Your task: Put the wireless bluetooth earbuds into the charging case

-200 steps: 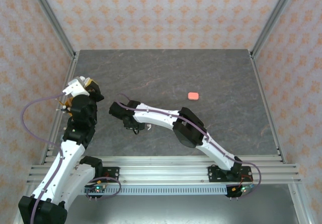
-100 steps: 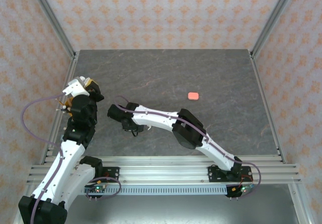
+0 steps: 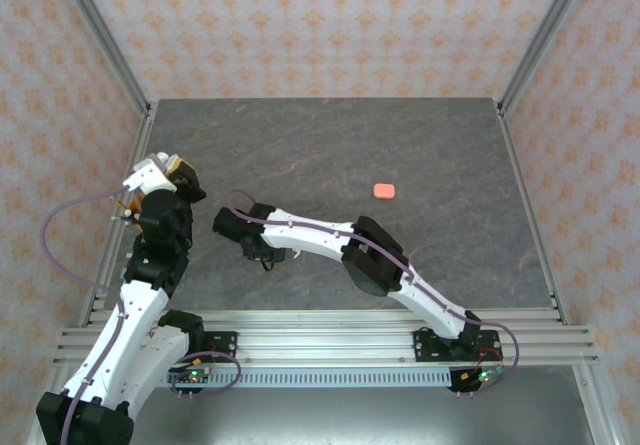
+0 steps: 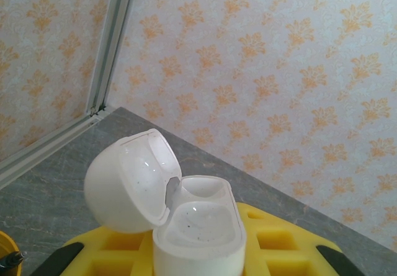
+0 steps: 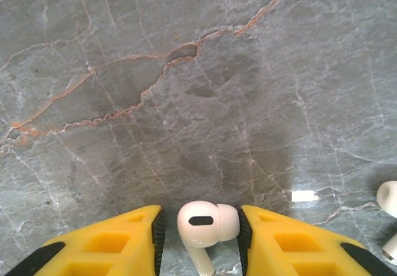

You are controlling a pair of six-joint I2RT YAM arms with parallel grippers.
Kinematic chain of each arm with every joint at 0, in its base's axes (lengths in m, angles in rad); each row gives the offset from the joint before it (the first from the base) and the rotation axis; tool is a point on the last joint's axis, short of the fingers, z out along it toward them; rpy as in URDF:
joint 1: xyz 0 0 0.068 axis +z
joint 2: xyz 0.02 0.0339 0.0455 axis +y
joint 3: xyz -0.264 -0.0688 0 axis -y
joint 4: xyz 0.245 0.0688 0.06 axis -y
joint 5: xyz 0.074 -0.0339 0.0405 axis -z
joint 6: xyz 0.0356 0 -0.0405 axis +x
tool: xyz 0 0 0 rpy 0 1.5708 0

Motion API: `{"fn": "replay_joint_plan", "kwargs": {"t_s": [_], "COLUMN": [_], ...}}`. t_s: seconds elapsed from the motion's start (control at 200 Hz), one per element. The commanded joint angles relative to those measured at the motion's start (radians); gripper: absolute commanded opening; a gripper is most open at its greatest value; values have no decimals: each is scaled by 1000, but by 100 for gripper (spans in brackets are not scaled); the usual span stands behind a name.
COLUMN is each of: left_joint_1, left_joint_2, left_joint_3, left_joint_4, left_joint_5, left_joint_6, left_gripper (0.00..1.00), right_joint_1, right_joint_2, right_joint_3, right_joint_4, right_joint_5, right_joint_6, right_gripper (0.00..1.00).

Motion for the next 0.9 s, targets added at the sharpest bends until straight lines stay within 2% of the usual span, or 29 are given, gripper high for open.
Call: {"fn": "replay_joint_plan", "kwargs": {"t_s": [0.0,0.475,0.896], "left_joint_1": [11,10,10], "left_joint_2": [-17,-17,-26], "left_joint_3": [-12,-20,-27], "left_joint_4": [6,9,-13], "left_joint_5": [-13,-8,10], "left_joint_6": [-8,-9,4], "left_gripper": [0,0,0], "right_joint_1": [-6,-16,-14], "right_joint_2": [71,67,-142], "right_joint_3": [14,11,-229], "right_joint_4": [-25,-22,233], "right_joint_5": [-3,8,81], "right_joint_6": [22,13,-106], "right_gripper": [36,26,23]}}
